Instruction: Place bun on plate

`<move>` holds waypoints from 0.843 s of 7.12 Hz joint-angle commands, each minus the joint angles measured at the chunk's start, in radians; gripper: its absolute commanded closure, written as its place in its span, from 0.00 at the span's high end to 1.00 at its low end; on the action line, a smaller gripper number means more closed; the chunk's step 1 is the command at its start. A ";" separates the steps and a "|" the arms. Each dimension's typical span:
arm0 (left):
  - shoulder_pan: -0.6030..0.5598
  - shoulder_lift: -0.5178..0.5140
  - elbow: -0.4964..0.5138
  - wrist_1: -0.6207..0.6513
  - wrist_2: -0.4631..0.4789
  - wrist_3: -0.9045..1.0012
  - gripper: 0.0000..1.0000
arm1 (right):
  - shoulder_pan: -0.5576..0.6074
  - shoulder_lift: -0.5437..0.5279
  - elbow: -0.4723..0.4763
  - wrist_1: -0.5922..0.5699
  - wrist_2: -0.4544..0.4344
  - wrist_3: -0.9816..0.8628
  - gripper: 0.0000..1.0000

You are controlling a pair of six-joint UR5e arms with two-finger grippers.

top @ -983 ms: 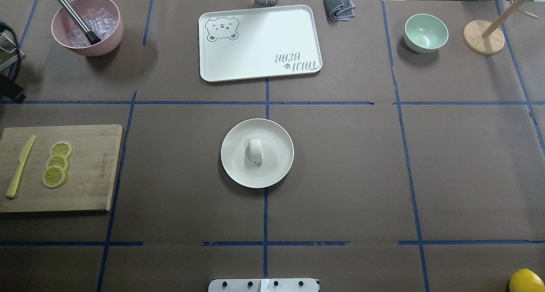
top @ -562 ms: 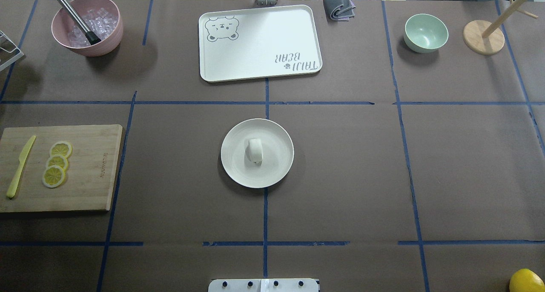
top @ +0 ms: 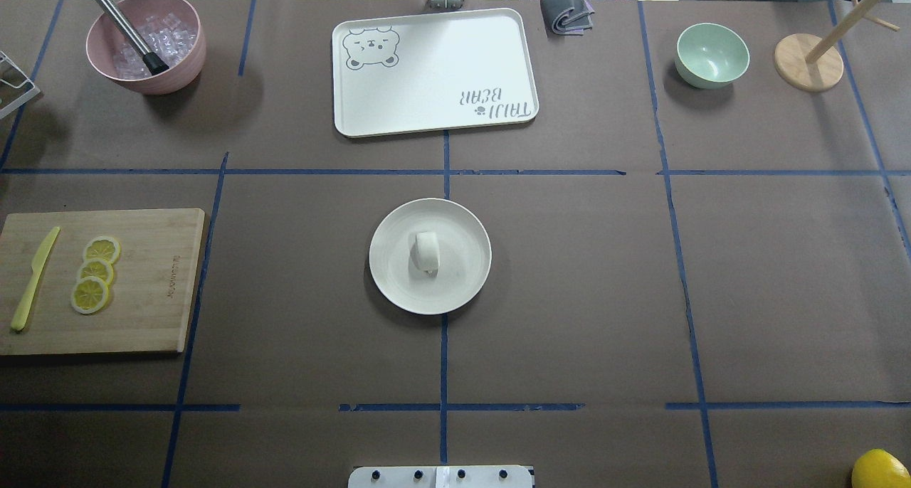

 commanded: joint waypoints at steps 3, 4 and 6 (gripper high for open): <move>-0.003 0.009 0.012 -0.004 0.000 0.005 1.00 | 0.000 0.000 0.000 0.000 0.001 0.006 1.00; -0.003 0.009 0.012 -0.003 0.003 0.008 1.00 | 0.000 -0.002 0.000 0.000 0.001 0.004 1.00; 0.000 0.009 0.007 -0.004 0.002 0.008 1.00 | 0.000 0.000 -0.001 0.000 0.001 0.006 1.00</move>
